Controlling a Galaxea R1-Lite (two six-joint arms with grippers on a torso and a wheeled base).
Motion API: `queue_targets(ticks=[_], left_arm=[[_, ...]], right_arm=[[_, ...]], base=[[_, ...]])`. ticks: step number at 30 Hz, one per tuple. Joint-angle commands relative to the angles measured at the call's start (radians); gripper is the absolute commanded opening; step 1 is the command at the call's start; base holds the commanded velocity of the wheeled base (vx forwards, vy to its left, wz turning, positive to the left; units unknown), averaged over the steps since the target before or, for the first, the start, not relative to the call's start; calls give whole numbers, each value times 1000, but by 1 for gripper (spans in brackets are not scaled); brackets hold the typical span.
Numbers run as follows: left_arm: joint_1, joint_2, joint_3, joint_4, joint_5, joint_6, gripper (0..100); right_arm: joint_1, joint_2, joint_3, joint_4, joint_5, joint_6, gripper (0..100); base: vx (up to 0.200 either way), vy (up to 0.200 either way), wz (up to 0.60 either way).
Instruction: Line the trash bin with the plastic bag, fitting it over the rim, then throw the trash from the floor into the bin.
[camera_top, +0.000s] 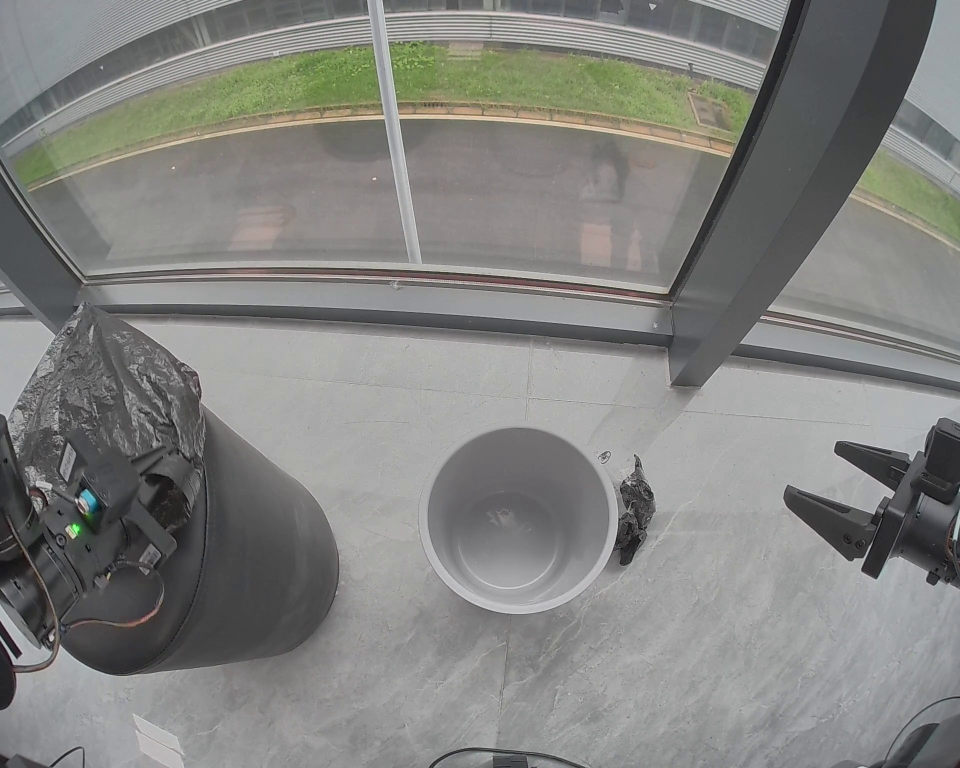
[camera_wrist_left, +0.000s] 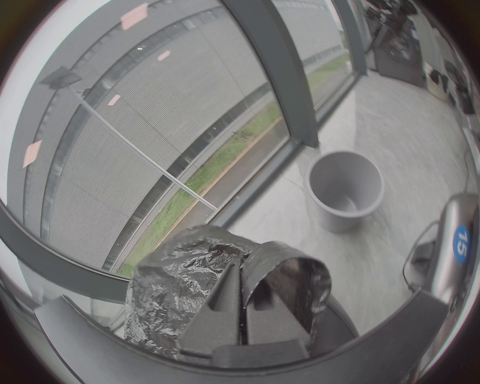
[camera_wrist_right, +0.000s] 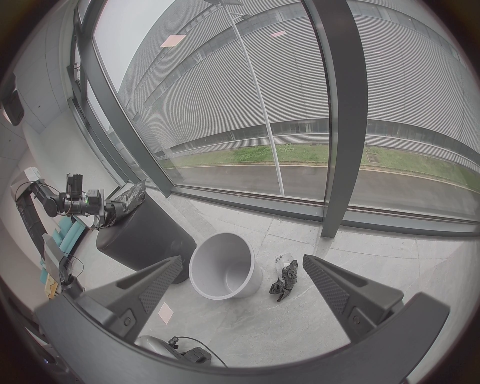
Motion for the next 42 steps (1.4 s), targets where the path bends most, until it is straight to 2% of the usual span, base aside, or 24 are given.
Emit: queue_targets(ticks=[1, 2, 3, 4, 5, 7, 8, 10, 13, 15, 18, 19, 20, 26, 31, 33, 37, 42], left_arm=[[-24, -13, -106, -73, -2, -151, 0], [-38, -7, -152, -87, -2, -222, 0], [-63, 0, -224, -93, 2, -332, 0], [-69, 2, -242, -91, 6, -361, 0], [-86, 10, -335, -81, 18, -536, 0], [-90, 25, -442, -47, 21, -752, 0], [-90, 31, -503, -7, 21, -877, 0], [-90, 34, -595, 93, 21, -1058, 0], [-90, 45, -735, 303, 10, -1320, 0], [-90, 51, -801, 430, -16, -1443, 0], [-90, 51, -810, 455, -27, -1461, 0], [-96, 42, -845, 556, -143, -1553, 0], [-113, 37, -847, 567, -198, -1578, 0], [-211, 19, -853, 570, -435, -1728, 0], [-237, 40, -870, 557, -603, -1828, 0], [-239, 66, -905, 556, -614, -1863, 0], [-247, 102, -968, 556, -582, -1891, 0], [-270, 168, -1059, 568, -458, -1895, 0]], right_arm=[[6, -14, -6, -3, 0, 0, 100], [6, -16, -11, -8, -2, 1, 100], [6, -17, -17, -26, -9, 12, 100], [6, -17, -18, -34, -12, 18, 100], [9, -10, -30, -84, -43, 61, 100], [43, 12, -66, -150, -101, 139, 100], [75, 44, -103, -167, -144, 185, 100], [122, 101, -164, -176, -212, 225, 100], [207, 197, -228, -176, -262, 225, 100], [277, 256, -256, -178, -275, 218, 100], [293, 265, -262, -176, -279, 216, 100], [392, 339, -273, -173, -315, 175, 100], [423, 360, -273, -175, -335, 156, 100], [589, 431, -305, -180, -447, 119, 100], [681, 512, -354, -186, -519, 119, 100], [705, 555, -380, -209, -554, 121, 100], [724, 605, -400, -278, -592, 115, 100], [731, 644, -397, -302, -595, 112, 100]], base=[[0, 0, 0], [0, 0, 0], [0, 0, 0], [0, 0, 0], [0, 0, 0], [0, 0, 0], [0, 0, 0], [0, 0, 0], [0, 0, 0], [0, 0, 0], [0, 0, 0], [0, 0, 0], [0, 0, 0], [0, 0, 0], [0, 0, 0], [0, 0, 0], [0, 0, 0], [0, 0, 0]])
